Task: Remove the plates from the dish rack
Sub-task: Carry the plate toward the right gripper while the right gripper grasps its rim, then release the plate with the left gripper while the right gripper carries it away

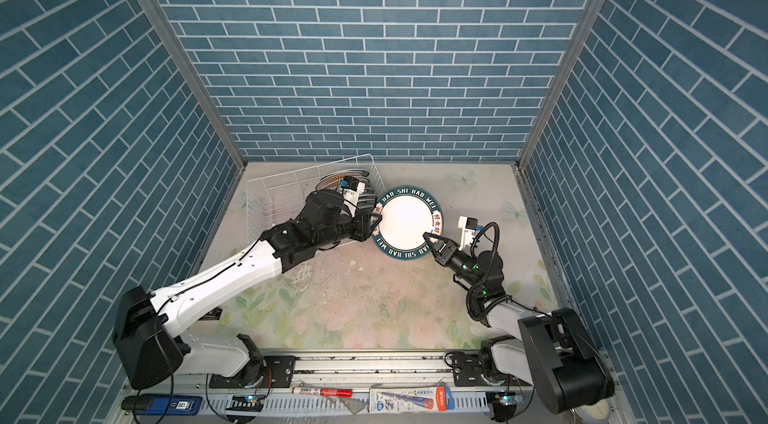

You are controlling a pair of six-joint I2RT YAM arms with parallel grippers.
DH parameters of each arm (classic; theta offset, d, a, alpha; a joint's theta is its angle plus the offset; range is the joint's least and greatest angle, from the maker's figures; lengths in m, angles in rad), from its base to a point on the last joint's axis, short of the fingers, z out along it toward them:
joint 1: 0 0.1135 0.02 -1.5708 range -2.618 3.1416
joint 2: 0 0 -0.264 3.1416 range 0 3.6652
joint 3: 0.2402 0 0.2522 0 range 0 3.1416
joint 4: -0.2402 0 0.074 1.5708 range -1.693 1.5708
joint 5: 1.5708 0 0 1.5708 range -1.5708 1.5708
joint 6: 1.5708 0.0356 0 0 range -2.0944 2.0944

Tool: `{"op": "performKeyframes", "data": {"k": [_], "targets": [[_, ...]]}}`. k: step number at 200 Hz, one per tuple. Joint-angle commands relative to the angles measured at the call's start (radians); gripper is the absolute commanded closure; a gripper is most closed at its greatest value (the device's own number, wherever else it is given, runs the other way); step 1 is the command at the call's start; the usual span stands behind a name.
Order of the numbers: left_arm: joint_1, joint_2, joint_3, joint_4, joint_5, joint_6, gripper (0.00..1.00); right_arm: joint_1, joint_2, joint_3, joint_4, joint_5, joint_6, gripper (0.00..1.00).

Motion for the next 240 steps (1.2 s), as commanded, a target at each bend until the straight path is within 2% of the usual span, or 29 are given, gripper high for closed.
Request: {"op": "performKeyframes", "data": {"k": [1,21,34,50,57,67,102,127,145,168,193,221,240], "targets": [[-0.006,-0.062,0.028,-0.010,-0.016,0.074,0.47,-0.030,-0.120,0.119,-0.190,0.046,-0.104,1.00],[-0.001,-0.112,0.027,-0.056,-0.083,0.124,0.39,-0.041,-0.226,0.204,-0.442,0.082,-0.218,1.00],[0.000,-0.148,0.025,-0.092,-0.141,0.166,0.35,-0.044,-0.293,0.275,-0.666,0.134,-0.309,1.00],[0.000,-0.197,0.004,-0.122,-0.236,0.212,0.30,-0.045,-0.364,0.361,-0.966,0.298,-0.415,1.00],[0.002,-0.217,-0.007,-0.132,-0.277,0.230,0.15,-0.047,-0.387,0.388,-1.044,0.363,-0.453,1.00],[0.003,-0.244,-0.026,-0.152,-0.344,0.248,0.05,-0.047,-0.413,0.419,-1.145,0.479,-0.490,1.00],[0.003,-0.303,-0.114,-0.161,-0.499,0.321,0.01,-0.050,-0.438,0.487,-1.361,0.760,-0.499,1.00],[0.002,-0.317,-0.176,-0.125,-0.567,0.333,0.01,-0.070,-0.374,0.518,-1.439,0.849,-0.444,1.00],[0.002,-0.334,-0.232,-0.075,-0.564,0.354,0.01,-0.101,-0.326,0.519,-1.425,0.838,-0.413,1.00],[0.003,-0.358,-0.264,-0.059,-0.593,0.355,0.01,-0.158,-0.267,0.510,-1.360,0.733,-0.382,1.00],[0.002,-0.370,-0.265,-0.081,-0.577,0.369,0.01,-0.215,-0.179,0.527,-1.335,0.652,-0.357,1.00],[0.002,-0.405,-0.295,-0.060,-0.576,0.372,0.01,-0.309,-0.069,0.513,-1.232,0.468,-0.300,1.00],[0.002,-0.397,-0.289,-0.075,-0.613,0.319,0.01,-0.363,0.014,0.502,-1.136,0.356,-0.267,1.00]]}}
